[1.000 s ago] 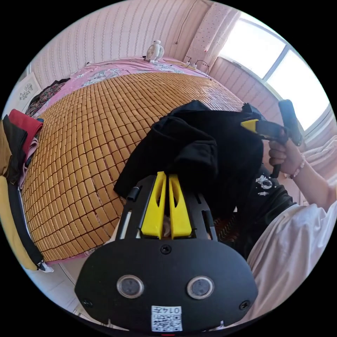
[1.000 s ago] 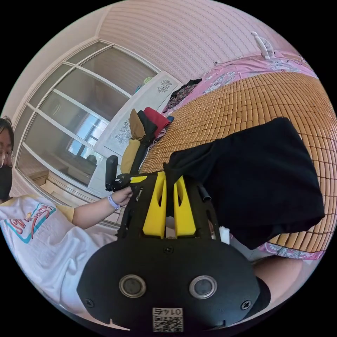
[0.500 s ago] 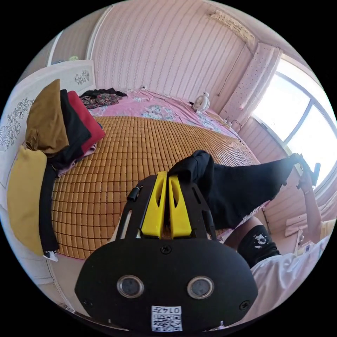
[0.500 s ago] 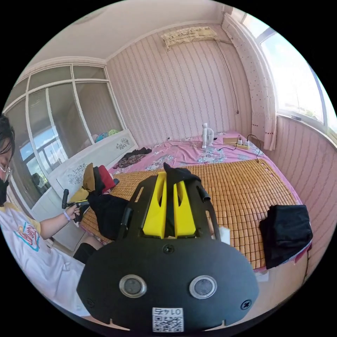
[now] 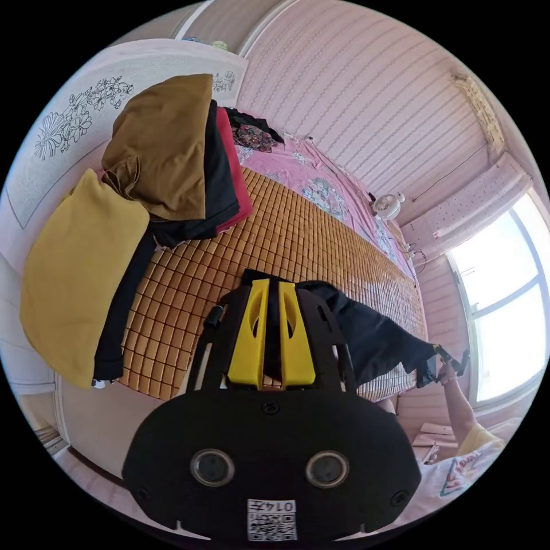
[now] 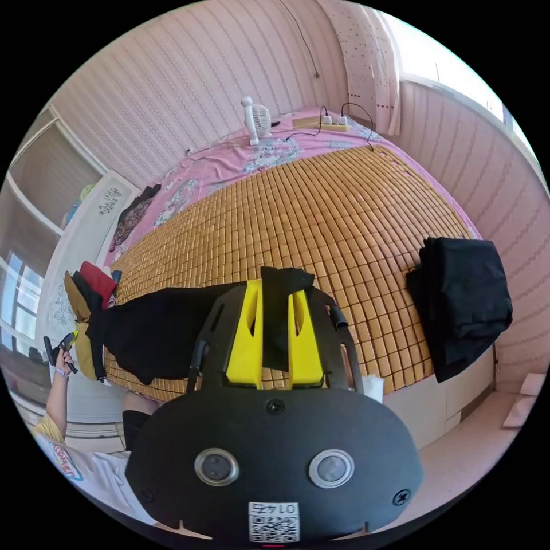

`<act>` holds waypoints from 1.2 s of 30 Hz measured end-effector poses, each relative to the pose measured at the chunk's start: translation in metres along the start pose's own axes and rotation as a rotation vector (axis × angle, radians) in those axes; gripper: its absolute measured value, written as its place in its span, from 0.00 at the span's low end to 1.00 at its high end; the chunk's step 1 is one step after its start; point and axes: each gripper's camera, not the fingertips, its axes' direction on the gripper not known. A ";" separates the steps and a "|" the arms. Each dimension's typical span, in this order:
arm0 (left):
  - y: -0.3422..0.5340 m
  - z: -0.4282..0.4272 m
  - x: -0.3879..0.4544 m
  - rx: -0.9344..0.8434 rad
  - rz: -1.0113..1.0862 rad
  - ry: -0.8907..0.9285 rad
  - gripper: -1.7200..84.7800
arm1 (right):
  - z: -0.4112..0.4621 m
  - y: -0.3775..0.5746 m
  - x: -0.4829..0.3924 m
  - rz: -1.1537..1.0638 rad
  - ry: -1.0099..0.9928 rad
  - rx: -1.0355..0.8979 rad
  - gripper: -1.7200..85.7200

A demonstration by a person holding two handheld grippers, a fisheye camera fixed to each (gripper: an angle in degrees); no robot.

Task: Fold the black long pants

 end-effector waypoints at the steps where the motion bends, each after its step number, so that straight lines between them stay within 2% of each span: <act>1: 0.000 -0.001 -0.002 0.030 0.004 0.030 0.06 | 0.009 0.000 -0.001 0.008 0.059 -0.008 0.12; 3: -0.002 0.000 0.001 0.035 0.030 0.006 0.07 | 0.014 -0.002 0.001 0.023 0.187 0.005 0.13; 6: -0.011 0.018 0.019 -0.061 0.154 -0.072 0.08 | 0.013 -0.013 0.013 0.059 0.353 0.015 0.13; 8: -0.018 0.043 0.032 -0.117 0.207 -0.155 0.09 | 0.012 -0.021 0.014 0.050 0.346 0.035 0.13; 13: -0.032 0.109 0.035 -0.209 0.107 -0.138 0.10 | 0.062 -0.040 -0.002 0.008 0.186 -0.091 0.13; 15: -0.033 0.139 0.040 -0.297 0.127 -0.225 0.10 | 0.082 -0.044 -0.005 0.027 0.183 -0.115 0.13; 17: -0.027 0.176 0.047 -0.435 0.186 -0.434 0.09 | 0.098 -0.051 -0.003 0.056 0.192 -0.122 0.13; 20: -0.031 0.178 0.048 -0.359 0.138 -0.472 0.07 | 0.113 -0.062 0.011 0.134 0.246 -0.097 0.10; 22: -0.034 0.181 0.048 -0.364 0.185 -0.465 0.04 | 0.137 -0.066 0.028 0.213 0.277 -0.232 0.04; 27: -0.043 0.177 0.044 -0.302 0.180 -0.452 0.01 | 0.127 -0.070 0.028 0.128 0.269 -0.224 0.02; 30: -0.050 0.154 0.038 -0.186 0.139 -0.357 0.01 | 0.090 -0.070 0.033 0.100 0.193 -0.100 0.02; 36: -0.052 0.086 0.046 0.040 0.220 -0.167 0.01 | -0.023 -0.052 0.020 0.011 -0.005 0.222 0.02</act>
